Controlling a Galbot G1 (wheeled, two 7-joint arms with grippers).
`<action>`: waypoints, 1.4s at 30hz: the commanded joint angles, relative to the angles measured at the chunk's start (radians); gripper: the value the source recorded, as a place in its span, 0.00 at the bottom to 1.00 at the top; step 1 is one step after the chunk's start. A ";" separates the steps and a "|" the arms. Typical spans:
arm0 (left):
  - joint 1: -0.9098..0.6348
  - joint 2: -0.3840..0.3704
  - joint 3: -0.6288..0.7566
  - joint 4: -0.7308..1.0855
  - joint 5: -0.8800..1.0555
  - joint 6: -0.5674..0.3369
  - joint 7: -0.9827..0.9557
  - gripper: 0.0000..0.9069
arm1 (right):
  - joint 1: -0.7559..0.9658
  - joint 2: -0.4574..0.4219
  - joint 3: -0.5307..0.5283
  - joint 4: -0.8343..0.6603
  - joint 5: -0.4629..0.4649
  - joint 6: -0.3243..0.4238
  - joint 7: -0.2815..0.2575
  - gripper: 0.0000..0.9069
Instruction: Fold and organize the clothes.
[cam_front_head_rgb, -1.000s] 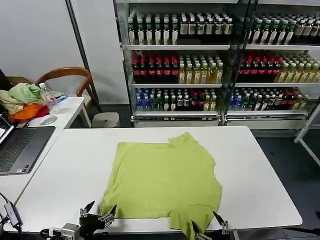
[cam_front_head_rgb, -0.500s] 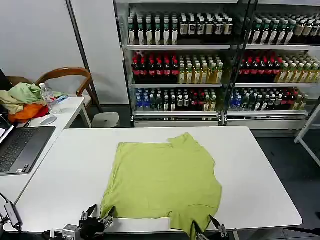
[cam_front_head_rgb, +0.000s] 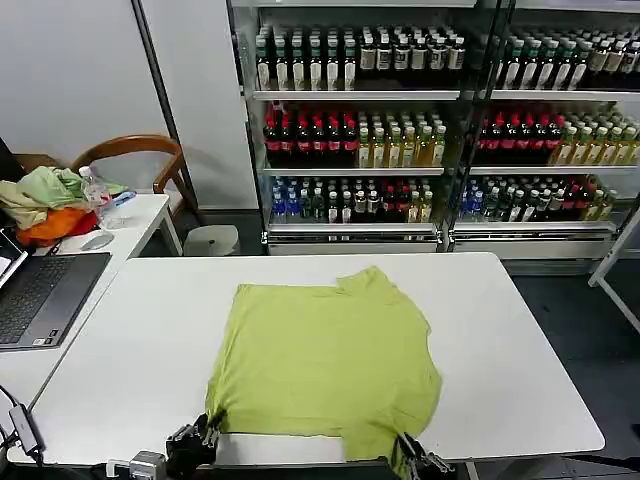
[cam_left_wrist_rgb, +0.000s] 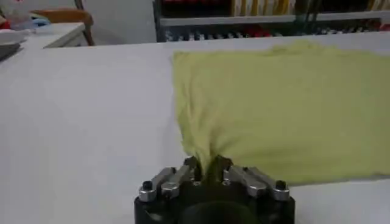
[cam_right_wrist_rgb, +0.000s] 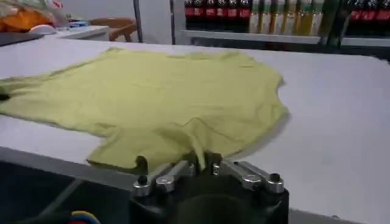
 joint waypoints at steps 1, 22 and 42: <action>0.040 0.000 -0.007 -0.029 0.003 -0.008 0.009 0.04 | -0.043 -0.008 0.029 0.033 -0.017 -0.007 -0.056 0.00; 0.102 0.084 -0.209 -0.183 -0.099 0.019 0.051 0.04 | -0.022 -0.079 0.274 0.240 0.127 -0.073 -0.096 0.00; -0.336 0.073 0.006 0.190 -0.191 -0.058 0.151 0.04 | 0.503 0.008 0.008 -0.146 0.176 -0.107 -0.096 0.00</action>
